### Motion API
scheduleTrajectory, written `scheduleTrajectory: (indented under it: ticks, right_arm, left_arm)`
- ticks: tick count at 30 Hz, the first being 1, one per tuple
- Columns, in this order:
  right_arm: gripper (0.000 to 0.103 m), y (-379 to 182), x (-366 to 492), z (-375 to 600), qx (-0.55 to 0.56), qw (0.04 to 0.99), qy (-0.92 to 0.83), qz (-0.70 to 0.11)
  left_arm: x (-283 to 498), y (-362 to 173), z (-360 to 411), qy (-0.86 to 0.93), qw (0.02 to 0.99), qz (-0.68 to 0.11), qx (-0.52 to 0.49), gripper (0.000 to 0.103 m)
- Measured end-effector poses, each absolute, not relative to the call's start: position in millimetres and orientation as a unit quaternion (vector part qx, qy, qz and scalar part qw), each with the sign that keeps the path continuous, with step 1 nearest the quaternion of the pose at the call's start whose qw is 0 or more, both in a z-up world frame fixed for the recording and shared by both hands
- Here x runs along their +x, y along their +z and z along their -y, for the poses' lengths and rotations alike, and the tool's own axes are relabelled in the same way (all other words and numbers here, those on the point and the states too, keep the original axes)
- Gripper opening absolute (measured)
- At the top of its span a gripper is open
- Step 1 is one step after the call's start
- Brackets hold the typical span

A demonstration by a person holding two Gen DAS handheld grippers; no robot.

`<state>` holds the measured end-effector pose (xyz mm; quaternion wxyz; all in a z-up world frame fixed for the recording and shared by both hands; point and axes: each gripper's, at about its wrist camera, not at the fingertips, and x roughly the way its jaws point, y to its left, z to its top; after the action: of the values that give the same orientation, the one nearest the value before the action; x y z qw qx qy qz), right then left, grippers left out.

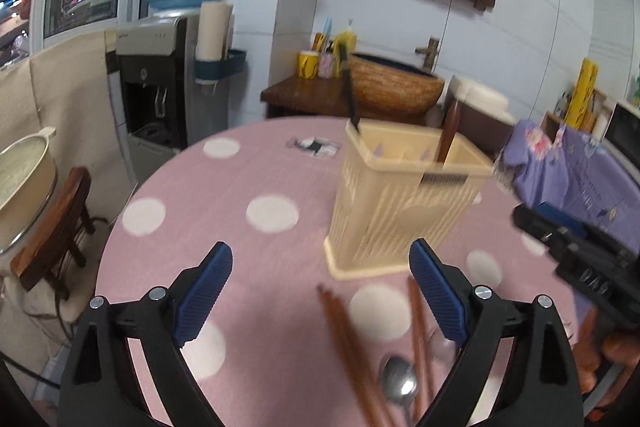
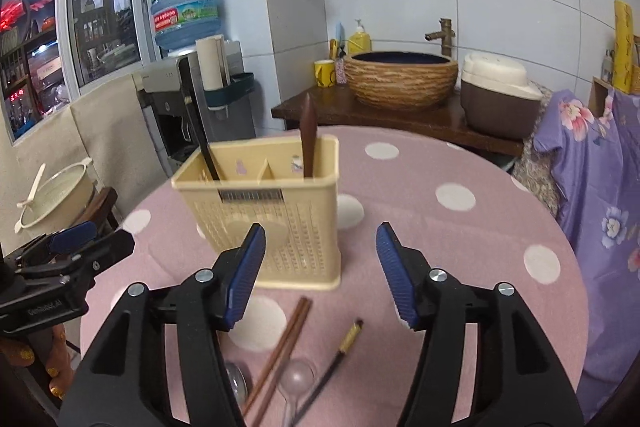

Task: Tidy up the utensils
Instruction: 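Move both grippers back over the remaining utensils on the table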

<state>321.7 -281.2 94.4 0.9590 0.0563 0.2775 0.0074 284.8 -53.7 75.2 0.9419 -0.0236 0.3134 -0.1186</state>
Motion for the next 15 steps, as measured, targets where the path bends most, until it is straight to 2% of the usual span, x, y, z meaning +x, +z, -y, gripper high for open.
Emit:
scheduleTrajectory:
  ticks: [3,9,15]
  right_arm:
    - [0.058,75,308,286,0.05,0.955,-0.008,-0.294]
    - [0.058,34,297,293,0.077,0.933,-0.011,-0.351]
    - [0.056,9,293,279,0.079,0.919,0.016,-0.385]
  left_arm:
    - [277,47,48,-0.109,0.93,-0.35,-0.016,0.088]
    - [269,9,41,-0.112,0.906,-0.407,-0.027,0.066]
    - [262,-5,49,-0.12,0.9,-0.418,-0.011,0.058]
